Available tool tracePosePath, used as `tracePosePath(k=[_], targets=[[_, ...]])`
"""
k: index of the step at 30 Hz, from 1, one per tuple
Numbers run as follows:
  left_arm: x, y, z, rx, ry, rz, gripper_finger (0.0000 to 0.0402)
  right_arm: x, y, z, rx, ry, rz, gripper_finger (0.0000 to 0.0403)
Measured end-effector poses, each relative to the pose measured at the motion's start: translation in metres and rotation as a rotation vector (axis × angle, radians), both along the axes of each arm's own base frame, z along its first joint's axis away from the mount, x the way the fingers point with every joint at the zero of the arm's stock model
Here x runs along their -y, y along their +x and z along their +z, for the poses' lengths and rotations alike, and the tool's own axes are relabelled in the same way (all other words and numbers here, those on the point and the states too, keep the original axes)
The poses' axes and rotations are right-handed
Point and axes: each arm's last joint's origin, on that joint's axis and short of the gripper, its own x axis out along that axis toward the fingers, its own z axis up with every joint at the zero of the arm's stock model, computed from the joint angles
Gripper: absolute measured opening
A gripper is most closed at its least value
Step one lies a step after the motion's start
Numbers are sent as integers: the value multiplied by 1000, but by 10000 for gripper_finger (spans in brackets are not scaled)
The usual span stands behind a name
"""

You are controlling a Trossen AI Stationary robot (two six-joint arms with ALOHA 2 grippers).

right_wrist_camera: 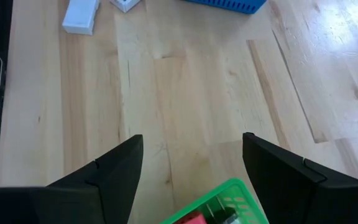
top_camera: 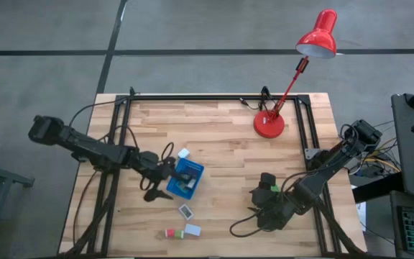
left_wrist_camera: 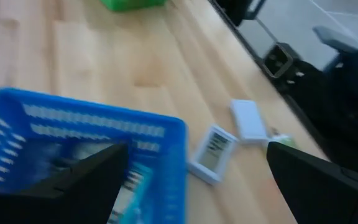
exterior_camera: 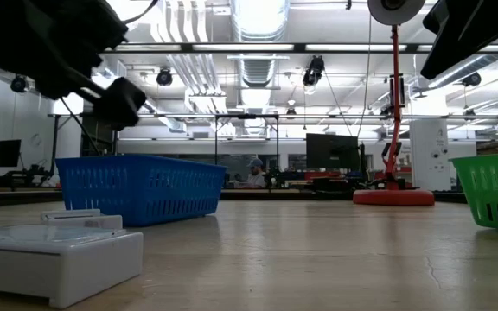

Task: Pick & Place Office items
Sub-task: Put the pink white charger adapter into the green bin

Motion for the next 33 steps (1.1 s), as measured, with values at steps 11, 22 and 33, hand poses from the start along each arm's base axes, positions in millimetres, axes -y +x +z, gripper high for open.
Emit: tracePosePath(k=[11, 22, 33], targets=[[55, -15, 24, -161, 49, -28, 390, 0, 0, 0, 0, -4, 7, 265], [101, -37, 58, -100, 96, 125, 390, 0, 0, 0, -2, -12, 18, 265], [155, -11, 28, -274, 179, 121, 390, -3, -3, -1, -11, -29, 43, 265]])
